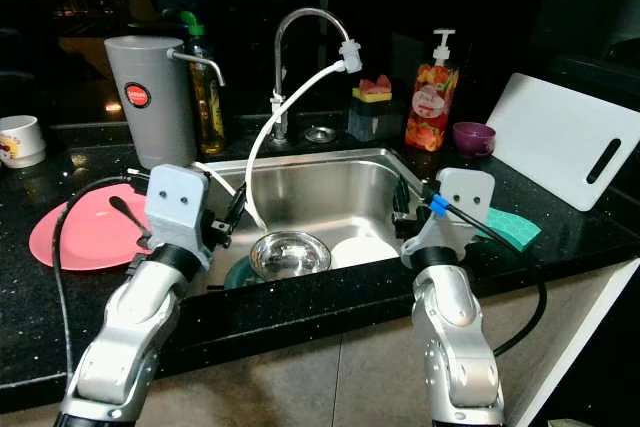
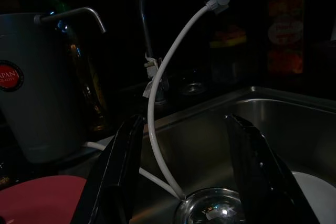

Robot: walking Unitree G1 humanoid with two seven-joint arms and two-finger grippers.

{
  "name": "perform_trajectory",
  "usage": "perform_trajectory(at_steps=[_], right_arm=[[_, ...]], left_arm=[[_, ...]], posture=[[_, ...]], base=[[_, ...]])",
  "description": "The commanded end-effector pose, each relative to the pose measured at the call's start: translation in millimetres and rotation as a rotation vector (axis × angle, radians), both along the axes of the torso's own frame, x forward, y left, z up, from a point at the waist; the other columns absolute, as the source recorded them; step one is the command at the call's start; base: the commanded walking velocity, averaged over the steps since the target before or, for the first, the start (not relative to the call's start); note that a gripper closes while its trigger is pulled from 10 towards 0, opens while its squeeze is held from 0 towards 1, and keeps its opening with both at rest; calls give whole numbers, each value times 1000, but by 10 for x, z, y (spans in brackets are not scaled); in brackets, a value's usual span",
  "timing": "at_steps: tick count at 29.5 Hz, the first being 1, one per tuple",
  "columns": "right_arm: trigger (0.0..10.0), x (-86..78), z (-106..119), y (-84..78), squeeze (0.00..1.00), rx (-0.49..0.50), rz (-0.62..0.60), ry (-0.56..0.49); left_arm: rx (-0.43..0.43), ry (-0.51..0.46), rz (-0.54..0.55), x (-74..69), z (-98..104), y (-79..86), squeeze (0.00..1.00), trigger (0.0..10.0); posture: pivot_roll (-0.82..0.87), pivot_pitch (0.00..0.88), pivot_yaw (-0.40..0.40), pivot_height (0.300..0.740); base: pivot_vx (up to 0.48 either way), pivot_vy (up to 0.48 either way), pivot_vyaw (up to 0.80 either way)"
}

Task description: Kitchen organization

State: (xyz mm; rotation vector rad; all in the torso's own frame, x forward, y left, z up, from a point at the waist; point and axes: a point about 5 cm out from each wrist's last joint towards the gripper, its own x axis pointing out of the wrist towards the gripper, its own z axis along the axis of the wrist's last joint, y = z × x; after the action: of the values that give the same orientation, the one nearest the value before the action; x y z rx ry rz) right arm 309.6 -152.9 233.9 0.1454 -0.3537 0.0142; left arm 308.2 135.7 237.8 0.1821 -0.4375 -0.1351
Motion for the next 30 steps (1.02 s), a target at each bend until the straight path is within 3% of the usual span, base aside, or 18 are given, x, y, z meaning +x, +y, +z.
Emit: perform_trajectory(at_steps=[1,30], right_arm=[[10000,12,-6,3,0,11,3,2],[10000,13,0,6,0,10,2,1]], left_arm=[[3,-11,4,5,23,1,0,10000],[3,-11,3,5,27,-5,0,10000]], posture=[[70,0,-83,740],[69,0,-81,740]], base=[[0,0,0],[0,0,0]])
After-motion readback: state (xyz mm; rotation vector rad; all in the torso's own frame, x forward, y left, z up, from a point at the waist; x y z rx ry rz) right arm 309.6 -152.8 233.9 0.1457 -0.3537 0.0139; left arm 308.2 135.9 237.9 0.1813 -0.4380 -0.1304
